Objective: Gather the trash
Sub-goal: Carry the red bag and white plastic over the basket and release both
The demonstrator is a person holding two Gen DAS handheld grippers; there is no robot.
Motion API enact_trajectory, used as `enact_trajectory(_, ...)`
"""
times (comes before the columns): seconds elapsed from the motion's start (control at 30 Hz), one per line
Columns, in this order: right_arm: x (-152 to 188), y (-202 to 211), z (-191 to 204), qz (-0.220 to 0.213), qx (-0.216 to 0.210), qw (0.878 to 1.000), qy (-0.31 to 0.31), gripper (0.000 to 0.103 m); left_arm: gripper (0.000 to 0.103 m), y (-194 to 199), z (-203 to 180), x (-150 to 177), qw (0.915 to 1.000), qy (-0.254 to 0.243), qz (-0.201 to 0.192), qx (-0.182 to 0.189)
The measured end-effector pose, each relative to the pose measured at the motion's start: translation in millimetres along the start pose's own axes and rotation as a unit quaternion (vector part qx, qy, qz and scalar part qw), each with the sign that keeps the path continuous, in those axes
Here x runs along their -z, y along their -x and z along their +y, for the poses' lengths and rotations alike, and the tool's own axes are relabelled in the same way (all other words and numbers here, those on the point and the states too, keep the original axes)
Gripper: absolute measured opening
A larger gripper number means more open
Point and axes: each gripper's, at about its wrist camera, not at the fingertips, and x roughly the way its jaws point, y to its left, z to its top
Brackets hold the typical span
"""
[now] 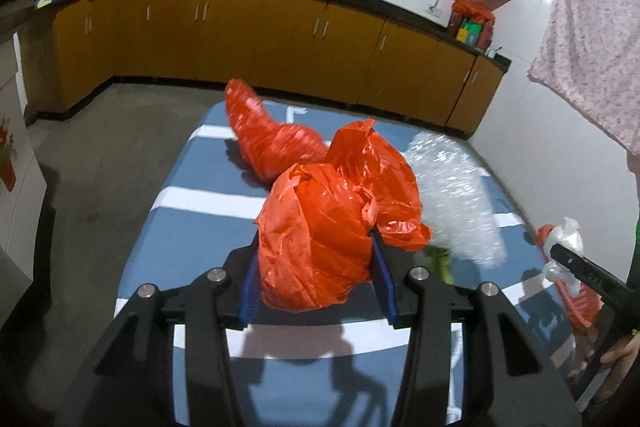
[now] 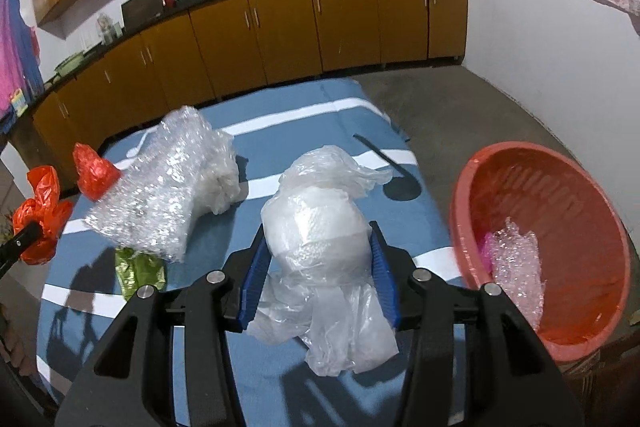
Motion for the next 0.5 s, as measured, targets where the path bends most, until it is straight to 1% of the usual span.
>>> enact_trajectory(0.27, -1.3, 34.8, -10.1, -0.034, 0.004, 0.999, -0.006, 0.048, 0.045, 27.0, -31.7, -6.5, 0.9992, -0.014, -0.022, 0.032)
enact_trajectory(0.5, -3.6, 60.6, -23.1, -0.06, 0.015, 0.998, -0.006, 0.047, 0.044, 36.7, -66.1, -9.8, 0.9973, -0.033, -0.03, 0.059)
